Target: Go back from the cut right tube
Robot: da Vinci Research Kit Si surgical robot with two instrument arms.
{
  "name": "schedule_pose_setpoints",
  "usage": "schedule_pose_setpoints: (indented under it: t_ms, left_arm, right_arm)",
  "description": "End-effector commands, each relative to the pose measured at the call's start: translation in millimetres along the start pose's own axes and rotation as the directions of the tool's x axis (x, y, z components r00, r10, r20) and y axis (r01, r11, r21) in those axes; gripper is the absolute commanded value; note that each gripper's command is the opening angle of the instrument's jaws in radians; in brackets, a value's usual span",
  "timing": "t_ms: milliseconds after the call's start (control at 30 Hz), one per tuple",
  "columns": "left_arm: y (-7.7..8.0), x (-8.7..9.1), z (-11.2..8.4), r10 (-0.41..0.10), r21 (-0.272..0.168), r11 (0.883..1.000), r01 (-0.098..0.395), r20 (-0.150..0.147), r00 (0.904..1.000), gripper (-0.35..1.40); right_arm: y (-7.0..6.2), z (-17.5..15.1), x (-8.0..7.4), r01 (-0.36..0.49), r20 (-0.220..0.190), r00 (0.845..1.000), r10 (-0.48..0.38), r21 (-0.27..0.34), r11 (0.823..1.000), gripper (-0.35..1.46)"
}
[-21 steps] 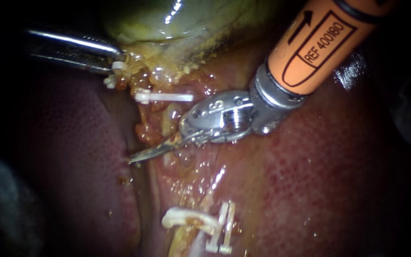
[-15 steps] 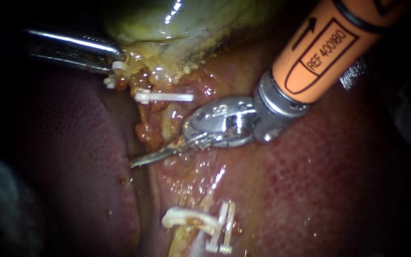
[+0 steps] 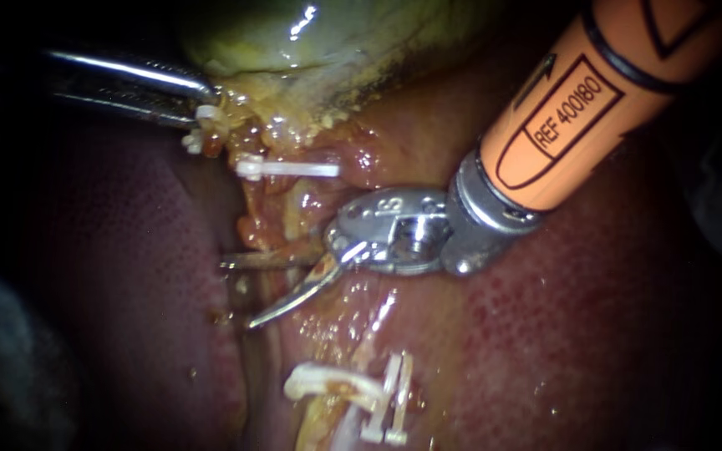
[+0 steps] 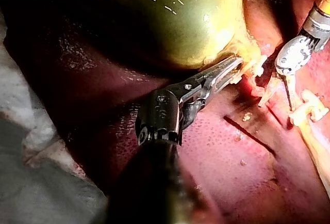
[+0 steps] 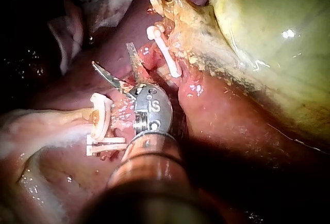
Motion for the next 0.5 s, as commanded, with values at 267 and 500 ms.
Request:
schedule_pose_setpoints:
  t_ms: [267, 500]
  left_arm:
    - [-0.3, -0.1, -0.2, 0.000, 0.002, 1.000, 0.000, -0.001, 1.0000, -0.35]
    - [-0.5, -0.2, -0.1, 0.001, 0.005, 1.000, -0.001, -0.002, 1.0000, -0.35]
  right_arm:
    - [-4.9, -2.6, -0.8, 0.083, -0.022, 0.996, -0.091, -0.252, 0.964, 1.43]
    - [-7.3, -6.4, -1.6, 0.231, 0.111, 0.973, -0.204, -0.365, 0.902, 1.43]
